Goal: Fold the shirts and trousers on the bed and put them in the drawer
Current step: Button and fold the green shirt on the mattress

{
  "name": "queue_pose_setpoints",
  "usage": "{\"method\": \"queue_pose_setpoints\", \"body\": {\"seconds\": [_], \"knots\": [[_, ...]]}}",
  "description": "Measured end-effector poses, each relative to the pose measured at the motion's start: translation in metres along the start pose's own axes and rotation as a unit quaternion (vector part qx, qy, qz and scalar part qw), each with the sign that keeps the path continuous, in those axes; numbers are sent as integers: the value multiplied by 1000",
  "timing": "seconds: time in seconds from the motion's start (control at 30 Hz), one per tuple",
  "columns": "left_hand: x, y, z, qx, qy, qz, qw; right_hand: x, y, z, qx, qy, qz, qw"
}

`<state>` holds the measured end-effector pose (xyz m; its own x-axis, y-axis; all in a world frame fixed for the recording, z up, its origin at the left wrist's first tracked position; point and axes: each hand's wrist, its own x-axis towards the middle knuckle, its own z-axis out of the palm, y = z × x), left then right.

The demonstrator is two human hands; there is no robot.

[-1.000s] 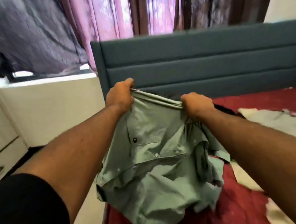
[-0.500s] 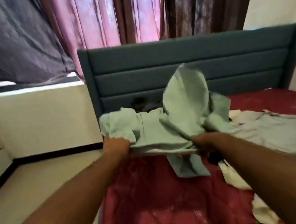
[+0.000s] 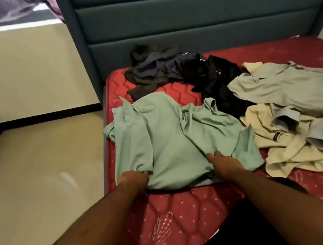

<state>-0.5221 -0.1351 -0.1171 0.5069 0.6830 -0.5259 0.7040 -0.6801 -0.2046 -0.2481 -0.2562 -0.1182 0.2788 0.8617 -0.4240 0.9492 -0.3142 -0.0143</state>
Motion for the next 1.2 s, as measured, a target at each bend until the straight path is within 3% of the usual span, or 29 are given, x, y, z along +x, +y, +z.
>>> {"method": "queue_pose_setpoints", "body": {"seconds": [0.1,0.17,0.23,0.3,0.37,0.43,0.53,0.6,0.7,0.77,0.87,0.97,1.1,1.2], "knots": [[10,-2,-3,-40,59,-25,997,10,-8,8,4,-13,39,999],[18,-6,-11,-153,132,-78,976,18,-7,14,65,-8,38,997],[31,-17,-27,-265,184,-131,937,31,-1,15,139,32,21,990],[43,-29,-40,-315,186,-162,916,43,5,13,208,106,26,972],[53,-39,-48,-307,166,-165,922,56,9,6,305,154,77,937],[60,-44,-44,-267,148,-161,939,66,13,1,376,134,114,910],[69,-45,-32,-198,159,-141,957,65,25,-6,528,102,152,829],[74,-45,-22,-91,237,-86,963,67,41,2,504,112,168,840],[81,-38,-11,5,361,70,930,66,55,17,257,28,134,957],[79,-30,-17,-82,300,115,944,64,58,23,185,1,79,980],[77,-26,-19,-234,171,33,956,64,60,26,109,15,-18,994],[76,-32,-15,-269,146,-31,951,61,65,17,18,-2,-18,1000],[70,-35,-16,-274,128,-85,950,48,66,5,-14,-23,-63,998],[61,-39,-20,-277,117,-140,943,40,62,2,12,11,-96,995]]}}
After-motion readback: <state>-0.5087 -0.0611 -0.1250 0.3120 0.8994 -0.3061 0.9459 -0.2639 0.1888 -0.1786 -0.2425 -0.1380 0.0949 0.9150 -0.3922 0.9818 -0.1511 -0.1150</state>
